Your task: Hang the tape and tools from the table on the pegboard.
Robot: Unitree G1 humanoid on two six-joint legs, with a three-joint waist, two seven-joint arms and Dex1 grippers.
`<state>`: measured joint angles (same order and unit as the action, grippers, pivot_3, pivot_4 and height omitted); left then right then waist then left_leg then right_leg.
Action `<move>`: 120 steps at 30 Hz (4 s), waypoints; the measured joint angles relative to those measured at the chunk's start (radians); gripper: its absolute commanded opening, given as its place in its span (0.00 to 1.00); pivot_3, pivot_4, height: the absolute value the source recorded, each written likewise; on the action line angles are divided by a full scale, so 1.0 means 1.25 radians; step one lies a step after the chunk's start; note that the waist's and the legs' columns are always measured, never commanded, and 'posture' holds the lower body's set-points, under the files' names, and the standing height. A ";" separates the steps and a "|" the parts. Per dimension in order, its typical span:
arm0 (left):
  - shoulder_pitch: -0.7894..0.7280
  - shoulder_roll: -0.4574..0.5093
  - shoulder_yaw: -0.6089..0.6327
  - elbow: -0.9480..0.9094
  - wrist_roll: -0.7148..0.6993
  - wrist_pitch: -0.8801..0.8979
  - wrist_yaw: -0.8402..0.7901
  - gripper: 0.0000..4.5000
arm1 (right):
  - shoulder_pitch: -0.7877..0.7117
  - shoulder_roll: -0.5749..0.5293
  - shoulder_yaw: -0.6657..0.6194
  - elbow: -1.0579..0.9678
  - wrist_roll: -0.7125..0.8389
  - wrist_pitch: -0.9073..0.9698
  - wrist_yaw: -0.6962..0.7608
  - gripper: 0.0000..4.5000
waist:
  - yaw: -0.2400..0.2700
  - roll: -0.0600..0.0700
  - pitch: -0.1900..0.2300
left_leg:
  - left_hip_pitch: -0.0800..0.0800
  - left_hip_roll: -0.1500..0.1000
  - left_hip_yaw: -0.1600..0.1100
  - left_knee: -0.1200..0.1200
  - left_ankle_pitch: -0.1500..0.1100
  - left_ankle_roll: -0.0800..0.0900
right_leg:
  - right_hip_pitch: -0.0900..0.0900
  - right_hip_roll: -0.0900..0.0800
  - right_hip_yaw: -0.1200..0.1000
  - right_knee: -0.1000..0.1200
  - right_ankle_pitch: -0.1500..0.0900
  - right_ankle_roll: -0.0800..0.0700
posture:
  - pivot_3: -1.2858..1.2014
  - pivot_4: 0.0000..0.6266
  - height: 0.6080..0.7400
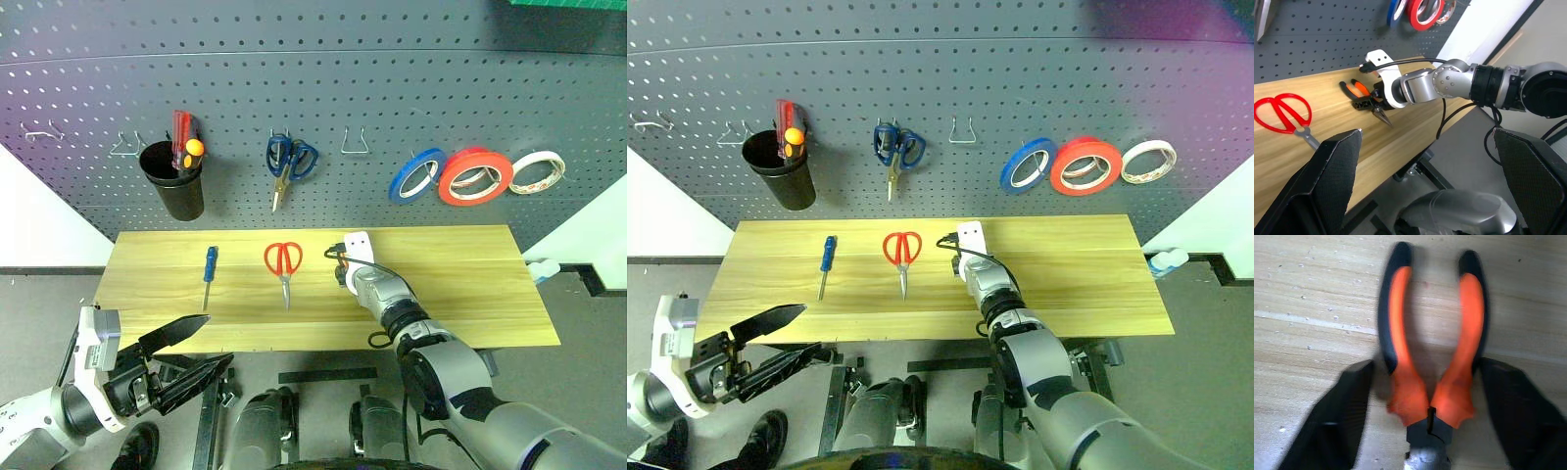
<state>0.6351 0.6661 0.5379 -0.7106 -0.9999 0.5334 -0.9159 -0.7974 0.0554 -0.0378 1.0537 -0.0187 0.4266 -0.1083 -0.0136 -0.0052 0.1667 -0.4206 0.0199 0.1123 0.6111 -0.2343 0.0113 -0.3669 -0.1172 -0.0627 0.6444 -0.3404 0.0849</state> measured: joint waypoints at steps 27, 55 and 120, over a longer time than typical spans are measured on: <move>-0.147 0.005 -0.043 0.069 0.033 0.001 0.004 1.00 | 0.197 -0.095 -0.012 -0.244 0.075 -0.083 0.314 0.47 | 0.002 -0.005 -0.003 | -0.005 0.000 -0.001 0.001 0.005 -0.003 | 0.000 0.002 -0.003 0.001 0.002 0.004 | 0.56 0.13 1.00; -0.161 0.018 -0.018 0.143 0.074 -0.040 -0.071 1.00 | 0.446 -0.159 -0.048 -0.763 0.388 -0.084 0.669 0.47 | -0.002 -0.011 -0.055 | -0.003 0.006 0.000 0.004 0.009 -0.009 | 0.000 0.012 -0.003 0.005 0.002 0.003 | 0.54 0.00 1.00; 0.014 -0.064 0.058 0.092 0.099 -0.134 -0.032 1.00 | -0.184 -0.028 -0.088 -0.014 0.133 -0.804 0.283 0.47 | 0.006 -0.010 -0.071 | -0.002 0.010 0.000 0.015 0.009 -0.009 | 0.000 0.016 0.000 0.017 0.003 0.000 | 0.62 0.00 1.00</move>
<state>0.6530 0.5862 0.6104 -0.5955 -0.8758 0.3663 -0.9558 -1.0277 0.0200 -0.1478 1.0365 0.1476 -0.5784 0.2454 -0.0067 -0.0182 0.0783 -0.4230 0.0321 0.1118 0.6296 -0.2231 -0.0003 -0.3663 -0.0975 -0.0624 0.6659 -0.3362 0.0851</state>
